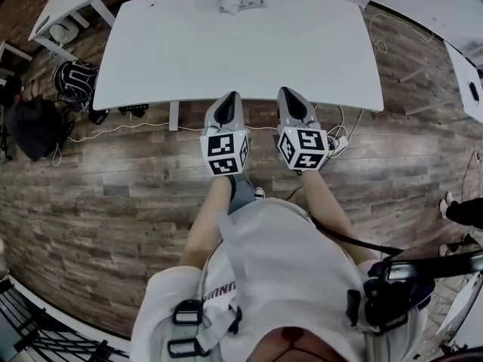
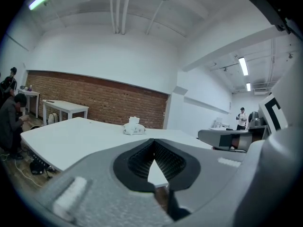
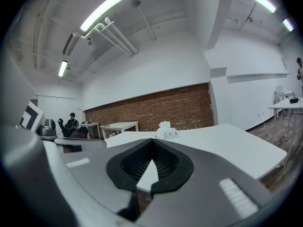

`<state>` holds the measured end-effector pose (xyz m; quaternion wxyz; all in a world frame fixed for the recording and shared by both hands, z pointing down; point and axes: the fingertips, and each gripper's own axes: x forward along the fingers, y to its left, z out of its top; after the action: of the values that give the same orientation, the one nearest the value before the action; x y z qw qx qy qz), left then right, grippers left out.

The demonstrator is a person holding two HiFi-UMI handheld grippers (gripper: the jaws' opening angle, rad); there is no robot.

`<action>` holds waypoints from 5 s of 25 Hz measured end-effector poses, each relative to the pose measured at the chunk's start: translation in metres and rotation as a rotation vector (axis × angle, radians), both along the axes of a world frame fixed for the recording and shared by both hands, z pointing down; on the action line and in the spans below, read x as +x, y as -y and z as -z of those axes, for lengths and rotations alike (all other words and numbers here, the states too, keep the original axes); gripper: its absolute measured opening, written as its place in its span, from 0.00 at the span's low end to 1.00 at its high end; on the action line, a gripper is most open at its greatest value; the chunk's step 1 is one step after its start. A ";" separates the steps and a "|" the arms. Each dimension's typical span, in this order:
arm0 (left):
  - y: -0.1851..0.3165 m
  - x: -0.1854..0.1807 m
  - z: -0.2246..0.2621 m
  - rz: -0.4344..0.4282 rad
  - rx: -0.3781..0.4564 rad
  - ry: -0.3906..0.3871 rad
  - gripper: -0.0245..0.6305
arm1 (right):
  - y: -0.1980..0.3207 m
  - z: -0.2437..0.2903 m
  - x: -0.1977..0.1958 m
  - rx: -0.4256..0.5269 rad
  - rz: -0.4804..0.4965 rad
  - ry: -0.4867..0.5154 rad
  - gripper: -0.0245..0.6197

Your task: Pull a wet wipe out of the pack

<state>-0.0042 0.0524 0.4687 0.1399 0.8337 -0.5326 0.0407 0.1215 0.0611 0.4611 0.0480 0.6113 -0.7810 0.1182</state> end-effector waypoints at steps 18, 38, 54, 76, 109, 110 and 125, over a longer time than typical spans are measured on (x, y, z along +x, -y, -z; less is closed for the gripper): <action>0.121 -0.015 -0.014 -0.071 -0.024 -0.019 0.04 | 0.122 -0.005 -0.016 -0.011 -0.073 -0.023 0.05; 0.232 0.032 -0.019 0.042 -0.047 0.050 0.04 | 0.250 -0.019 0.021 -0.041 0.082 -0.001 0.05; 0.250 0.017 -0.033 -0.008 -0.080 0.047 0.04 | 0.330 -0.039 -0.007 -0.069 0.139 -0.069 0.05; 0.238 -0.005 -0.051 -0.002 -0.144 0.056 0.04 | 0.419 -0.089 -0.082 -0.192 0.312 -0.210 0.18; 0.240 -0.001 -0.054 -0.010 -0.142 0.043 0.04 | 0.429 -0.112 -0.067 -0.269 0.263 -0.370 0.07; 0.240 0.000 -0.053 -0.013 -0.141 0.043 0.04 | 0.429 -0.111 -0.065 -0.268 0.260 -0.371 0.07; 0.242 0.003 -0.049 -0.025 -0.120 0.050 0.04 | 0.445 -0.087 -0.053 -0.209 0.247 -0.404 0.07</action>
<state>-0.0014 -0.1895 0.5173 0.1759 0.8292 -0.5219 0.0950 0.0687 -0.3840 0.5484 0.2802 0.5143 -0.8078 0.0672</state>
